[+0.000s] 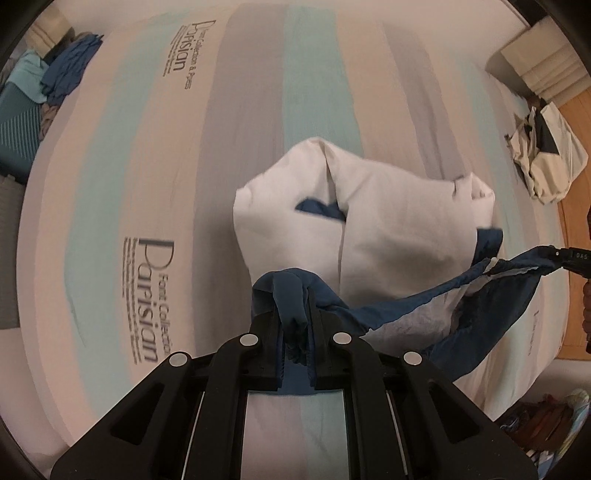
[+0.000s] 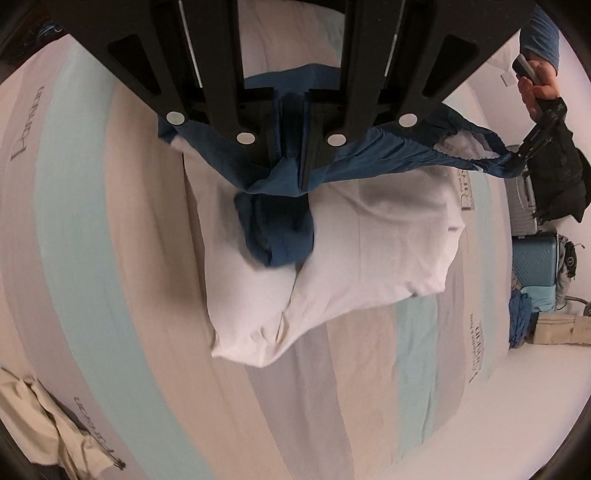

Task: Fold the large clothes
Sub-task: 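Lift the blue hem with both tools and fold it over onto the hood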

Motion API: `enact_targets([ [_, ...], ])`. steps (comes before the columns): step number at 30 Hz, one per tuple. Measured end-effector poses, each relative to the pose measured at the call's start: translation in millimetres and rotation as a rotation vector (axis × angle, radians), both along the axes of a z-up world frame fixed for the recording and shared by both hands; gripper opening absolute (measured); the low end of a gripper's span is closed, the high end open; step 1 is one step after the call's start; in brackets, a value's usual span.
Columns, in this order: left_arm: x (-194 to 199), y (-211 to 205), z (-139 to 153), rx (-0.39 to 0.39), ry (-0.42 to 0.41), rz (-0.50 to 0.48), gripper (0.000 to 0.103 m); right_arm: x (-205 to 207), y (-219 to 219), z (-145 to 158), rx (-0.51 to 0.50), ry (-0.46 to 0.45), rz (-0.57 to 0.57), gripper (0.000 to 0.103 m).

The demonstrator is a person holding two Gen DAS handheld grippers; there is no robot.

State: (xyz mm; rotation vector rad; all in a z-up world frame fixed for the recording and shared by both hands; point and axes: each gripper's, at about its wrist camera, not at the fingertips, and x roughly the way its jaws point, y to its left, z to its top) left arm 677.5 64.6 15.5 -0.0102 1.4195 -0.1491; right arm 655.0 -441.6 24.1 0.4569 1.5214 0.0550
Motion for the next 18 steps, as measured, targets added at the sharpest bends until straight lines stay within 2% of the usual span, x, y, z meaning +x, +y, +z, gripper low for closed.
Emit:
enact_targets([
  [6,45,-2,2,-0.018,-0.028,0.007,0.008,46,-5,-1,-0.022,-0.025,-0.002,0.006],
  [9,72,-6,-3,-0.003,-0.042,-0.006,0.008,70,-4,-5,-0.047,-0.034,-0.005,0.006],
  [12,98,-8,-13,0.001,-0.042,0.005,0.008,89,-3,-16,-0.069,-0.035,-0.009,0.006],
  [18,134,-11,-58,0.017,-0.019,0.016,0.008,117,-7,-51,-0.101,-0.015,-0.04,0.006],
])
